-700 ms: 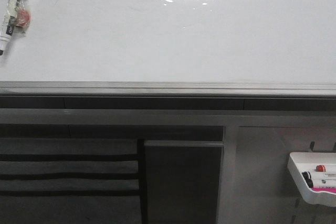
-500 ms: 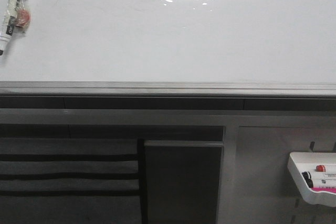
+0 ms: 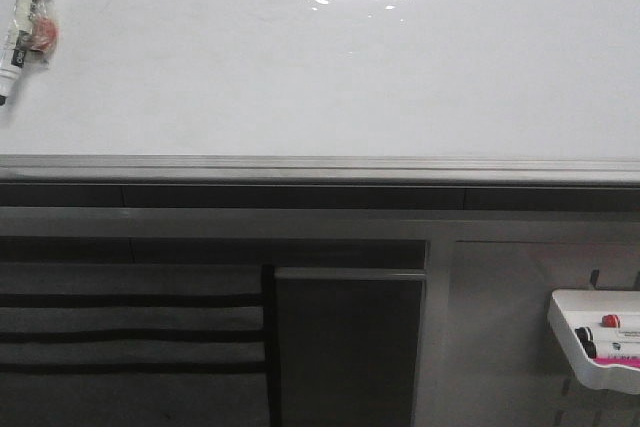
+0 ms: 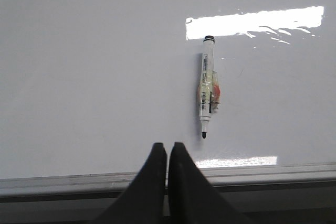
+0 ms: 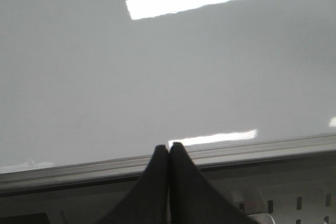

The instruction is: Write number 3 on whiteboard

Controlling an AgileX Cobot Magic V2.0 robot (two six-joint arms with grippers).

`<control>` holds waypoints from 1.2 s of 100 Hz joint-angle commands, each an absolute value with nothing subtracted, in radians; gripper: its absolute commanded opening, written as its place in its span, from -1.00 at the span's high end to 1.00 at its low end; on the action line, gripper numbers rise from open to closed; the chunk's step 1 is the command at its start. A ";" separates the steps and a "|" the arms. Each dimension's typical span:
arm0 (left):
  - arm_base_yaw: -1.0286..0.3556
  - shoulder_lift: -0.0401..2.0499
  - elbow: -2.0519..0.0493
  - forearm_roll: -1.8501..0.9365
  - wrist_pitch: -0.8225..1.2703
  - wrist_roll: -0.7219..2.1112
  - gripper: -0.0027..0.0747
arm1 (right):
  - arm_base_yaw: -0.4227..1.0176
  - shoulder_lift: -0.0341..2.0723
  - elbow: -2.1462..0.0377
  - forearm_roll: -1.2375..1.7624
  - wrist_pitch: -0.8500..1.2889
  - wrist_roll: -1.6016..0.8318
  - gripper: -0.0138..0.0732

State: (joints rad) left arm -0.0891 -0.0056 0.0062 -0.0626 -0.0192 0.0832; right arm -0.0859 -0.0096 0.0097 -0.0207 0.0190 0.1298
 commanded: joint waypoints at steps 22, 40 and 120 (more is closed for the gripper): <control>-0.088 -0.032 0.012 -0.064 -0.099 0.075 0.98 | -0.090 -0.024 0.038 -0.034 -0.067 0.128 0.83; -0.088 -0.032 0.012 -0.064 -0.099 0.075 0.98 | -0.090 -0.024 0.038 -0.034 -0.067 0.128 0.83; -0.088 -0.032 0.012 -0.071 -0.117 0.075 0.98 | -0.090 -0.024 0.036 -0.111 0.000 0.114 0.83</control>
State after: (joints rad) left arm -0.0891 -0.0056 0.0062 -0.0626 -0.0322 0.0832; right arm -0.0859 -0.0096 0.0097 -0.0894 0.0687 0.1242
